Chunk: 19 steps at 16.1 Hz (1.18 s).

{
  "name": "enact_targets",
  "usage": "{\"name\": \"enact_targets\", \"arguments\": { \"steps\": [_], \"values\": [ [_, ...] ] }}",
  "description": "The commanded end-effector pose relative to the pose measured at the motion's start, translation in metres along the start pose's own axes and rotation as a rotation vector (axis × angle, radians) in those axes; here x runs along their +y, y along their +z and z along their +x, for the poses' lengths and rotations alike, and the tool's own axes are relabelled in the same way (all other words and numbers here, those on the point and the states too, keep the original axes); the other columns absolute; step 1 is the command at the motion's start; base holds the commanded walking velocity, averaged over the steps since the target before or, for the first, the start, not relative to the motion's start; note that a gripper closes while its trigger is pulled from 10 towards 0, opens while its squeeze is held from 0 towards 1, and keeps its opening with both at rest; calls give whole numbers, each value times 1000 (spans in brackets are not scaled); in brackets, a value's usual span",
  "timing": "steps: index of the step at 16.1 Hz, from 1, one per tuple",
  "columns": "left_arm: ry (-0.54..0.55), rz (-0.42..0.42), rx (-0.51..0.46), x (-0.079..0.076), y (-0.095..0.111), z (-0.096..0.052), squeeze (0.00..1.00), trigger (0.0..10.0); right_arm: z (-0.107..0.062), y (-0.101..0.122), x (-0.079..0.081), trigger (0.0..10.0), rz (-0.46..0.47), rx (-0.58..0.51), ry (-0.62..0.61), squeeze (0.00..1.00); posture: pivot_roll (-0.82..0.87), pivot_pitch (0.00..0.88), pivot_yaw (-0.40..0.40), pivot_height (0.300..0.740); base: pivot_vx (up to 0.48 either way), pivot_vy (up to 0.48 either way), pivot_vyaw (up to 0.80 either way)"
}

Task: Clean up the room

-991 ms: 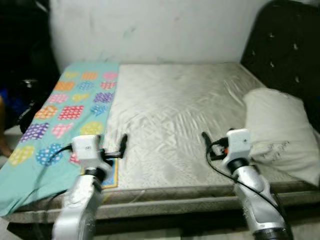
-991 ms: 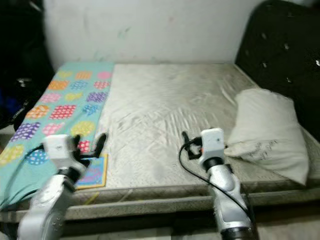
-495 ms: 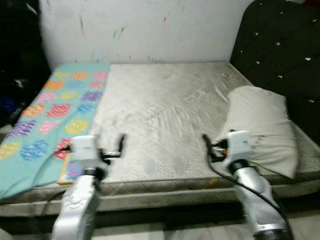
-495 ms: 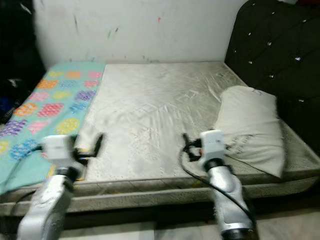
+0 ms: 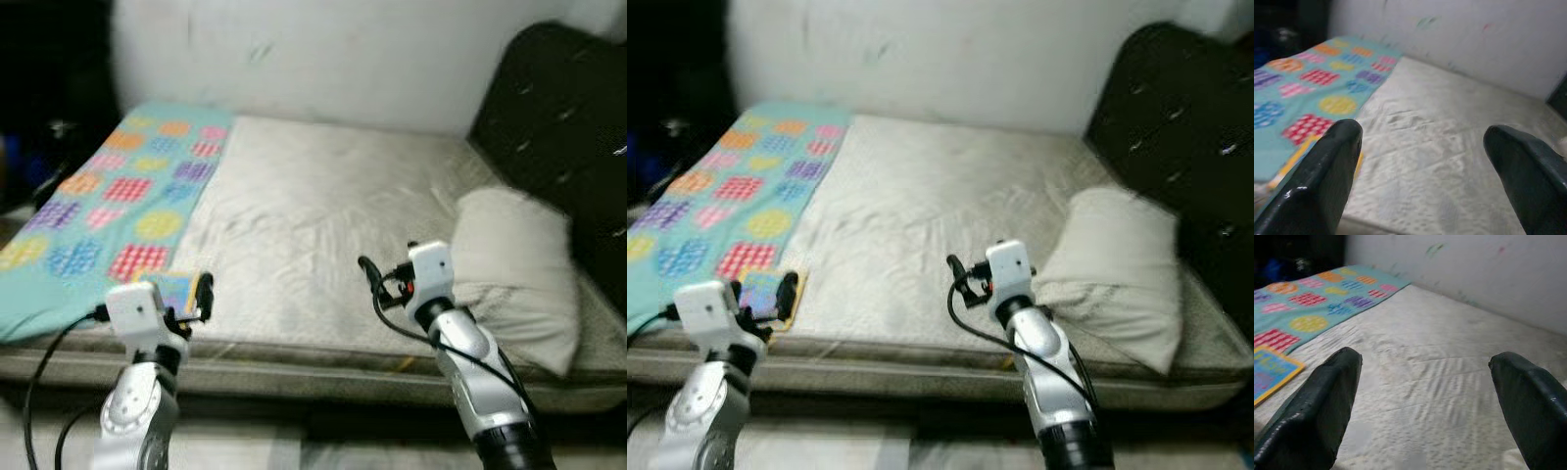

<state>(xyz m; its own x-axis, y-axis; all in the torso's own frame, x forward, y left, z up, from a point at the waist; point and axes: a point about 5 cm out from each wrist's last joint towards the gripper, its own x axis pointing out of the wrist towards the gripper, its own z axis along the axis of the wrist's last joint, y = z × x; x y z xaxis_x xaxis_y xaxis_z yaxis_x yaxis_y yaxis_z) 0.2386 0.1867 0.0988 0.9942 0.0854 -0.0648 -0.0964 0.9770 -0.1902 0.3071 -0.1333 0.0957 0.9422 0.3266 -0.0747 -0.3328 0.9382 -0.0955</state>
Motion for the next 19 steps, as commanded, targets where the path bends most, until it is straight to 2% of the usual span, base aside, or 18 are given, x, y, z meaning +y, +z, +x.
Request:
{"name": "enact_targets", "arguments": {
  "steps": [1, 8, 11, 13, 16, 19],
  "values": [
    [-8, 10, -28, -2, 7, 2, 0, 10000, 3, 5, -2, 10000, -15, -21, 1, 0, 13, 0, -132, 740, 0, 0, 0],
    [-72, 7, -26, -13, 8, 15, 0, 10000, -6, 2, -8, 10000, -20, -24, -41, 0, -49, 0, -69, 740, 0, 0, 0],
    [-79, 3, -17, -16, 6, 14, 0, 10000, -7, -5, -1, 10000, -15, 15, 29, 0, -43, 0, -78, 740, 0, 0, 0],
    [-61, 2, -11, -13, 5, 10, 0, 10000, -5, -6, 2, 10000, -11, 25, 59, 0, -26, 0, -99, 740, 0, 0, 0],
    [-58, 0, -13, -13, 4, 10, 0, 10000, -2, 0, 1, 10000, -19, -5, 51, 0, -26, 0, -103, 740, 0, 0, 0],
    [-112, 3, -8, -22, 4, 22, 0, 10000, -4, 8, -6, 10000, -23, -51, -15, 0, -90, 0, -45, 740, 0, 0, 0]
  ]
}}
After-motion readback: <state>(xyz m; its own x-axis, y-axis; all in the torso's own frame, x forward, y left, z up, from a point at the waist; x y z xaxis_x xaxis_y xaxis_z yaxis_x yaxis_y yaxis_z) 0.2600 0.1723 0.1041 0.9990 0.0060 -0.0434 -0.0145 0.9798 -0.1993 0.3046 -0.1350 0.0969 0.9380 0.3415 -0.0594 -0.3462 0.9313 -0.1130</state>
